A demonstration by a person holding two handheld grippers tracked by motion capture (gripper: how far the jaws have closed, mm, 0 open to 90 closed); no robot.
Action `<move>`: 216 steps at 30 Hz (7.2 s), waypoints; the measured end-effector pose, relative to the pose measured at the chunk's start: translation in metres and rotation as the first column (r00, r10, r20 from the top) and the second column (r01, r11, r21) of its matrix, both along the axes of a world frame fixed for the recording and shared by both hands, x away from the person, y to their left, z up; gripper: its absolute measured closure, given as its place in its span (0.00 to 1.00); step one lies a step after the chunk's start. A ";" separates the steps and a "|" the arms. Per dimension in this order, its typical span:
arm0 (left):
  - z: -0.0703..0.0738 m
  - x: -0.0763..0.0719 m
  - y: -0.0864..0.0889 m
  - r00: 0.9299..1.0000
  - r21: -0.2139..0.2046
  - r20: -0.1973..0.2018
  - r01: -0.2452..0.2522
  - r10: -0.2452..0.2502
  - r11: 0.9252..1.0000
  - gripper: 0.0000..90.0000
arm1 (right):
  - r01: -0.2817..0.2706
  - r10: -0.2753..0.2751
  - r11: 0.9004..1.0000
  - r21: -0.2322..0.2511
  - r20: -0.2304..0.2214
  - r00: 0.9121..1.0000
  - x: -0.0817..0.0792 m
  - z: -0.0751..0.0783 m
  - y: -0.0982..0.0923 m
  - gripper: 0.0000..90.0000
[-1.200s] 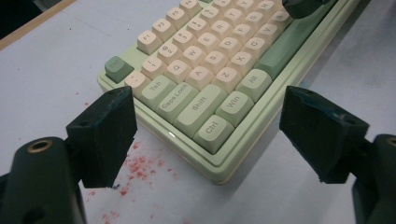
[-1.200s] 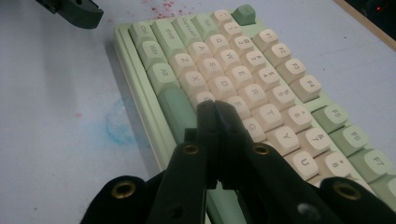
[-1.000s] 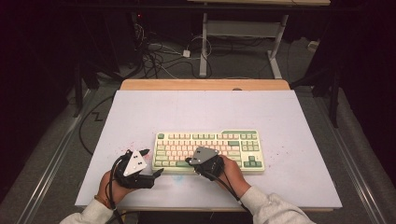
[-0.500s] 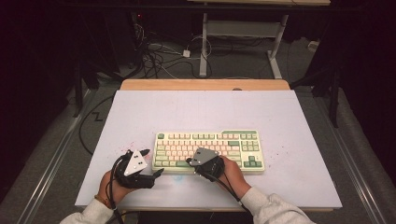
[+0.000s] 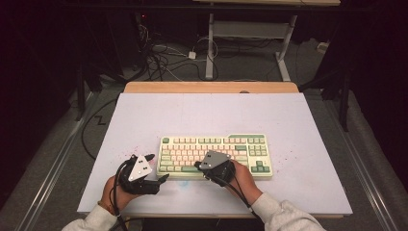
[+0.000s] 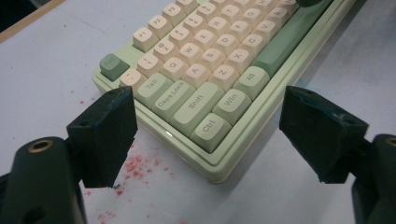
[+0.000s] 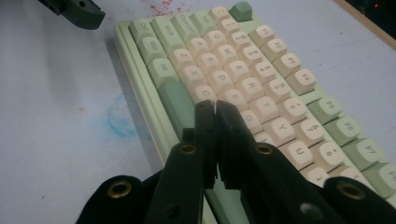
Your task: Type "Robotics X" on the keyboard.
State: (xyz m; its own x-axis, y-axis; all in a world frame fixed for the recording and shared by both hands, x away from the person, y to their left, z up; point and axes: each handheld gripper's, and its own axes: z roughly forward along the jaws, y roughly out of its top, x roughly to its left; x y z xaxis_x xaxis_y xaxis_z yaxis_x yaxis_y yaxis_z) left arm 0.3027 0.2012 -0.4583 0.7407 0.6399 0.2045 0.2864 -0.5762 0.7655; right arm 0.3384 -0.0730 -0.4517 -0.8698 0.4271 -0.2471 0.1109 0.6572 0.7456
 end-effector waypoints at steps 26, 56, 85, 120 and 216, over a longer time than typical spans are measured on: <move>0.000 -0.001 0.000 1.000 -0.002 -0.012 0.000 0.000 1.000 0.21 | 0.022 -0.026 0.997 0.073 0.059 0.998 -0.003 0.021 -0.020 0.59; 0.003 -0.001 0.000 1.000 -0.003 0.008 -0.002 0.002 1.000 0.21 | 0.071 -0.087 0.989 0.129 0.126 0.988 -0.015 0.031 -0.052 0.28; 0.004 -0.003 -0.003 1.000 -0.003 0.013 -0.005 0.005 1.000 0.22 | 0.166 -0.173 0.982 0.091 0.073 0.982 -0.012 0.027 -0.125 0.85; 0.036 0.019 -0.028 0.990 0.005 -0.116 0.080 -0.079 0.997 0.98 | 0.234 -0.236 0.971 -0.048 -0.037 0.971 0.010 -0.005 -0.125 1.00; 0.020 0.025 -0.042 0.987 0.019 0.152 0.045 -0.047 0.999 0.20 | 0.279 -0.301 0.949 0.146 0.155 0.941 -0.016 0.031 -0.142 0.18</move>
